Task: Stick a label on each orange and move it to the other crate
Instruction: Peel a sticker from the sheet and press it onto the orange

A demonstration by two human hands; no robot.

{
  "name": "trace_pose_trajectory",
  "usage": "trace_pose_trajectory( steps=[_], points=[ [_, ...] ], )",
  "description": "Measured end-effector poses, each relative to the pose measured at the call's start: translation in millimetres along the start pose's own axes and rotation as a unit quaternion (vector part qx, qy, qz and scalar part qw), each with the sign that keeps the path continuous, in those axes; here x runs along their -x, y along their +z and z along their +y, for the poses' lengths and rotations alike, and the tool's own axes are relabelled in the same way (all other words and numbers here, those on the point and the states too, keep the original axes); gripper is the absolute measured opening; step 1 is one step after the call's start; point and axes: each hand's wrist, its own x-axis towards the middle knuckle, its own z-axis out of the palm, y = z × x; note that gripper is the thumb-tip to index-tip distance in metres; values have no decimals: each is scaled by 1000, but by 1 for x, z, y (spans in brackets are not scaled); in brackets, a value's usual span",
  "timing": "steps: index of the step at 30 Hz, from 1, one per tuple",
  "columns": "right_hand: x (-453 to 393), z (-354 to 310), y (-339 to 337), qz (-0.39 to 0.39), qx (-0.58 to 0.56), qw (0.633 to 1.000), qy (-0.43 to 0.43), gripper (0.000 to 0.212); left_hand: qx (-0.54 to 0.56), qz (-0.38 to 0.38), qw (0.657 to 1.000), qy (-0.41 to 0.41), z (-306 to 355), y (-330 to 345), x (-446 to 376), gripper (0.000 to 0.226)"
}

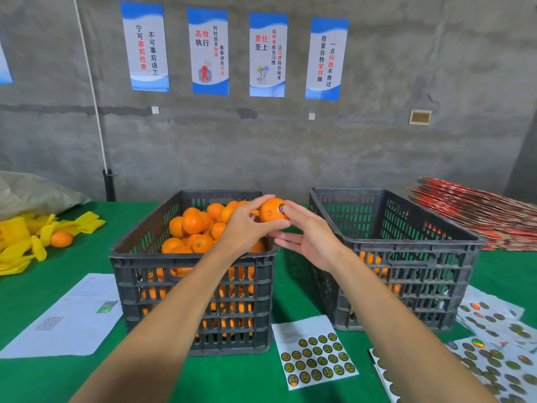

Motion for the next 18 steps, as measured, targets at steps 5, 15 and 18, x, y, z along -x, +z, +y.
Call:
trace_pose_trajectory(
  steps=[5, 15, 18],
  points=[
    [-3, -1, 0, 15, 9, 1000, -3, 44, -15, -18, 1000, 11, 0, 0, 2, 75],
    [3, -27, -87, 332, 497, 791, -127, 48, -258, 21, 961, -93, -43, -41, -32, 43],
    [19, -28, -129, 358, 571, 735, -69, 45, -453, -50, 863, -220, -74, -87, -42, 51]
  ],
)
